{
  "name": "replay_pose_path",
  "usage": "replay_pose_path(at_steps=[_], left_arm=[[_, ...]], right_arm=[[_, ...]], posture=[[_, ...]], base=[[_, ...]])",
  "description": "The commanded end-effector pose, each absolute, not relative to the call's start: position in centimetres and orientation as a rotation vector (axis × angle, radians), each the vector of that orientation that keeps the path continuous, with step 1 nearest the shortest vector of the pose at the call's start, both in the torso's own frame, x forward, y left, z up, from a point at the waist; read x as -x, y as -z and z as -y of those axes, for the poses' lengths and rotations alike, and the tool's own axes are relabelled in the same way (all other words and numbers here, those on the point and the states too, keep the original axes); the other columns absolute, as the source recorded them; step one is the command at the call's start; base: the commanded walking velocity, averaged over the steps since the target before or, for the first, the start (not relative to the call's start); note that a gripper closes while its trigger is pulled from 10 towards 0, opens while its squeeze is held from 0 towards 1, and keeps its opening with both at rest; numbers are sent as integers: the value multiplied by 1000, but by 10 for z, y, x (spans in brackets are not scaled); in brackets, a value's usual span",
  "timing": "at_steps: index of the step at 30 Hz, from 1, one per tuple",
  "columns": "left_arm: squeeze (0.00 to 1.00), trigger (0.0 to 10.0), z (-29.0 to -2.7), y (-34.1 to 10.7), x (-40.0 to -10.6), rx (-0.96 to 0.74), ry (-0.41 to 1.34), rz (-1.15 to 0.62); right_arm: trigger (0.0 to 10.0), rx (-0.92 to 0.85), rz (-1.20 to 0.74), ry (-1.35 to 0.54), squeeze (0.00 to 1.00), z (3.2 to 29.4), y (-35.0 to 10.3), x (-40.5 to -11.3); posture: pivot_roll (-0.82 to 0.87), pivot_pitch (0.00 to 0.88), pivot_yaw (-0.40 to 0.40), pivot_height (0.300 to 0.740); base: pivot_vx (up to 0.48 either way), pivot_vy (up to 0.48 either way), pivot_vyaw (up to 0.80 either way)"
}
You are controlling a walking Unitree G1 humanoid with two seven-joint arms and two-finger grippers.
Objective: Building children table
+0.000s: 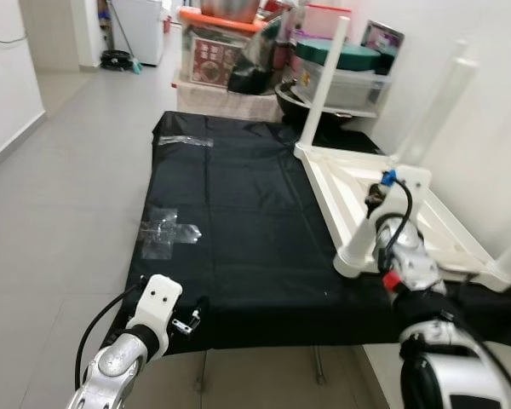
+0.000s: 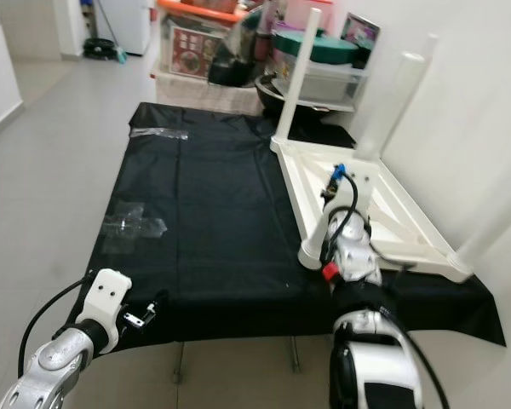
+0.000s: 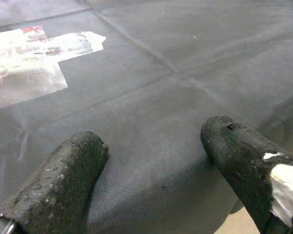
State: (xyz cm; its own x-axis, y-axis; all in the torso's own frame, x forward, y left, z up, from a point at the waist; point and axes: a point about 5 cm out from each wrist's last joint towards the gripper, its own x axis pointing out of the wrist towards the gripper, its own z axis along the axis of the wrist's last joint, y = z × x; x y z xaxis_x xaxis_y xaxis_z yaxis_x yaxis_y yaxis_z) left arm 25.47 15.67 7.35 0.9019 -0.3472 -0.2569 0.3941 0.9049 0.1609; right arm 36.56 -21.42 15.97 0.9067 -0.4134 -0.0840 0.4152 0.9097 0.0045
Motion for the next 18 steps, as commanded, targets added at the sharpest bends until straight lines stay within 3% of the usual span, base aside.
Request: replay_pose_path(at_steps=[1,2,7,8,10,14,15,18], left_arm=[[0,10000,-153,-68,-253,-222,405,-254],[0,10000,-155,-68,-253,-224,406,-256],[0,10000,-155,-69,-254,-226,403,-256],[0,10000,-155,-69,-255,-225,401,-255],[0,10000,-154,-69,-255,-222,398,-254],[0,10000,-155,-68,-254,-221,396,-255],[0,10000,-155,-68,-254,-221,395,-255],[0,10000,-155,-68,-254,-220,394,-255]], right_arm=[[0,55,-336,448,0,213,-106,-348],[10000,87,-308,357,0,193,-113,-350],[10000,73,-239,226,0,177,-125,-359],[10000,86,-194,250,1000,188,-135,-364],[10000,101,-120,271,1000,206,-153,-372],[10000,97,-71,231,1000,213,-169,-378],[10000,87,-22,153,0,214,-180,-381],[10000,47,82,-35,0,212,-200,-380]], posture=[[57,0,-156,740],[56,0,-157,740],[55,0,-158,740],[58,0,-164,740],[58,0,-166,740],[56,0,-167,740],[57,0,-166,740],[58,0,-165,740]], base=[[0,0,0],[0,0,0],[0,0,0],[0,0,0],[0,0,0],[0,0,0],[0,0,0],[0,0,0]])
